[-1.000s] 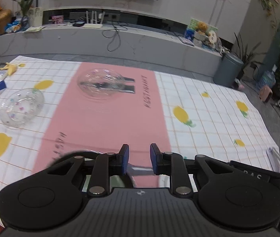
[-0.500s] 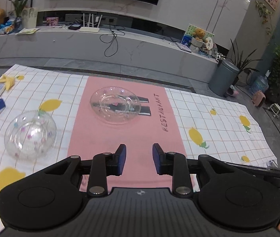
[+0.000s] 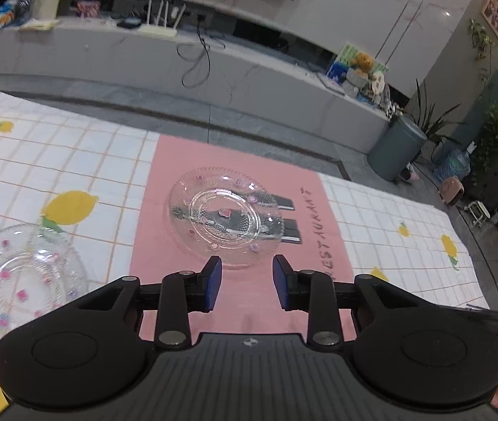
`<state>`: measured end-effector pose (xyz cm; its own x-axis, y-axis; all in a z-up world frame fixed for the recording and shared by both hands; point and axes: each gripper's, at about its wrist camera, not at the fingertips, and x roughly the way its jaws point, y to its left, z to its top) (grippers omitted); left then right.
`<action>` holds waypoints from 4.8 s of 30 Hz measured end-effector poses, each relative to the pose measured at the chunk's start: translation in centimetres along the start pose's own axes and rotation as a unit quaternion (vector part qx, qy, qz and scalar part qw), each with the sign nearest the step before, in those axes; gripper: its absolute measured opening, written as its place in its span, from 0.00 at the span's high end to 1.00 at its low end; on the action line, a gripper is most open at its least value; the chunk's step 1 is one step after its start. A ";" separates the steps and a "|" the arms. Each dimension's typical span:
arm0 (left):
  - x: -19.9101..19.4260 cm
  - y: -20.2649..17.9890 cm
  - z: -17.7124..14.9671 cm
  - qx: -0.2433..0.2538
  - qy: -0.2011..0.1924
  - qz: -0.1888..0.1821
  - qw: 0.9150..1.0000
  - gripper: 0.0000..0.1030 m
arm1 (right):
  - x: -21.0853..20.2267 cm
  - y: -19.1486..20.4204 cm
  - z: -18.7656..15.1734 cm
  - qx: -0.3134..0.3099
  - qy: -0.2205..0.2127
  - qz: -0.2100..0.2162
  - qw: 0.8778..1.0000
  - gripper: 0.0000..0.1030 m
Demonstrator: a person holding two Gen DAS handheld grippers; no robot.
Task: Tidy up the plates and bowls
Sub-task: 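Move the left gripper to the clear pink-dotted glass plate and grasp its rim, then carry the glass plate with the left gripper and lower it onto the painted plate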
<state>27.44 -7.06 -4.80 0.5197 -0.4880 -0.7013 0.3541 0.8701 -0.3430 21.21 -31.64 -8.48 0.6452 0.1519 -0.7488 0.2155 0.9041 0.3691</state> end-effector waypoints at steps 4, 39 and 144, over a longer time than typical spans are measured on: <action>3.1 1.6 0.9 0.003 0.003 0.017 1.000 0.65 | 3.2 -0.6 1.4 0.034 0.020 0.015 0.999 0.54; 10.0 8.3 2.6 -0.145 0.010 0.010 0.989 0.89 | 12.8 -0.8 5.6 0.137 0.045 0.057 0.988 0.94; -1.7 -18.1 -20.7 -0.048 0.047 0.093 0.993 0.89 | -11.5 -16.8 -14.5 0.042 0.000 -0.030 0.999 0.92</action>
<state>4.10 -20.50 -10.37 0.4919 -0.3136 -0.8122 0.1806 0.9493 -0.2571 -0.45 -42.79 -14.03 0.6286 0.0985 -0.7715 0.3153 0.8746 0.3684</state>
